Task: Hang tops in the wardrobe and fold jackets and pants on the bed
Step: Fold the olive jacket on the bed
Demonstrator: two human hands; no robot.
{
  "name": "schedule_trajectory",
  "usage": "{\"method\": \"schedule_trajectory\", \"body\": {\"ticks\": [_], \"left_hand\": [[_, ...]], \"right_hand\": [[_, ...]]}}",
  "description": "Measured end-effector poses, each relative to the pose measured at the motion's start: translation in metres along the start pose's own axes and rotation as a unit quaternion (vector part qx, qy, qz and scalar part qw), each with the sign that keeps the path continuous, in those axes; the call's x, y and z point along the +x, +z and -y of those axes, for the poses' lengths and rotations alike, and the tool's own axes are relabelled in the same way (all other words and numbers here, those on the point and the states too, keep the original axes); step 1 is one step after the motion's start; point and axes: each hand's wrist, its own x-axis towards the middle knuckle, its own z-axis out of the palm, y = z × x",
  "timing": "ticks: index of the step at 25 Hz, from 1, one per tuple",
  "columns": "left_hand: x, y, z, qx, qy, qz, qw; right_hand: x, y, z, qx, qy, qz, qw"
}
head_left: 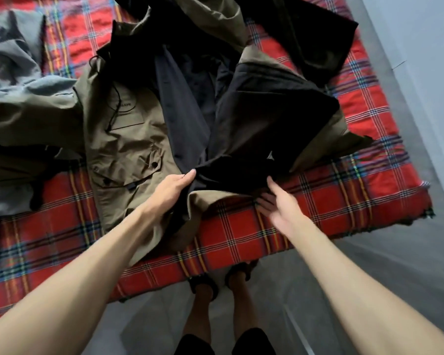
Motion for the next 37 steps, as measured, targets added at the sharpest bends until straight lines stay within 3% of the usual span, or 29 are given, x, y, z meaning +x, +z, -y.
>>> {"method": "schedule_trajectory", "body": {"ticks": [1, 3, 4, 6, 8, 11, 13, 14, 16, 17, 19, 21, 23, 24, 25, 26, 28, 30, 31, 32, 35, 37], "left_hand": [[-0.002, -0.003, -0.003, 0.029, -0.023, -0.018, 0.999], [-0.005, -0.003, -0.003, 0.052, -0.033, -0.046, 0.997], [-0.007, -0.005, -0.001, 0.022, -0.022, -0.046, 0.998], [-0.02, -0.002, 0.009, -0.037, 0.039, -0.015, 0.998], [-0.035, 0.015, 0.027, -0.007, 0.092, 0.029, 0.995], [-0.042, 0.041, 0.054, 0.206, 0.234, 0.01, 0.95], [-0.039, 0.037, 0.076, 0.186, 0.257, -0.133, 0.939], [-0.043, 0.027, 0.084, 0.144, 0.214, -0.228, 0.939], [-0.049, -0.004, 0.119, 0.06, 0.033, -0.356, 0.932], [-0.052, -0.02, 0.139, 0.02, -0.082, -0.374, 0.924], [-0.055, -0.042, 0.176, -0.049, -0.242, -0.335, 0.909], [-0.055, -0.056, 0.204, -0.075, -0.268, -0.282, 0.918], [-0.057, -0.06, 0.215, -0.09, -0.211, -0.249, 0.941], [-0.058, -0.06, 0.22, -0.099, -0.177, -0.245, 0.948], [-0.062, -0.06, 0.217, -0.103, -0.155, -0.249, 0.95], [-0.063, -0.059, 0.218, -0.108, -0.142, -0.257, 0.95], [-0.07, -0.062, 0.215, -0.128, -0.134, -0.277, 0.943], [-0.082, -0.069, 0.211, -0.23, -0.132, -0.254, 0.93], [-0.09, -0.071, 0.21, -0.299, -0.131, -0.228, 0.917], [-0.1, -0.072, 0.211, -0.359, -0.136, -0.2, 0.901], [-0.115, -0.07, 0.227, -0.402, -0.146, -0.159, 0.89], [-0.116, -0.073, 0.235, -0.412, -0.132, -0.159, 0.888]], "right_hand": [[-0.002, 0.015, -0.001, 0.099, 0.043, 0.037, 0.994], [-0.007, 0.042, 0.004, 0.152, 0.014, 0.0, 0.988], [-0.016, 0.049, 0.009, 0.14, -0.035, -0.021, 0.989], [-0.037, 0.038, 0.015, 0.033, -0.209, -0.157, 0.965], [-0.046, 0.004, 0.004, -0.027, -0.278, -0.223, 0.934], [-0.027, -0.056, -0.031, 0.08, -0.117, -0.335, 0.931], [-0.024, -0.071, -0.047, 0.118, -0.017, -0.361, 0.925], [-0.025, -0.074, -0.055, 0.085, -0.012, -0.369, 0.925], [-0.033, -0.063, -0.072, 0.038, -0.017, -0.365, 0.93], [-0.04, -0.052, -0.082, 0.042, -0.013, -0.363, 0.931], [-0.057, -0.024, -0.103, -0.006, -0.02, -0.387, 0.922], [-0.067, 0.006, -0.126, -0.061, -0.047, -0.346, 0.935], [-0.071, 0.032, -0.14, -0.103, -0.069, -0.217, 0.968], [-0.07, 0.043, -0.141, -0.177, -0.103, -0.142, 0.968], [-0.066, 0.05, -0.14, -0.299, -0.159, -0.072, 0.938], [-0.059, 0.055, -0.138, -0.439, -0.23, -0.016, 0.868], [-0.043, 0.055, -0.136, -0.657, -0.333, 0.064, 0.673], [-0.032, 0.045, -0.14, -0.799, -0.335, 0.093, 0.491], [-0.029, 0.038, -0.145, -0.841, -0.335, 0.102, 0.414], [-0.027, 0.03, -0.151, -0.861, -0.339, 0.11, 0.362], [-0.024, 0.015, -0.167, -0.855, -0.397, 0.128, 0.308], [-0.025, 0.018, -0.174, -0.812, -0.472, 0.136, 0.317]]}}
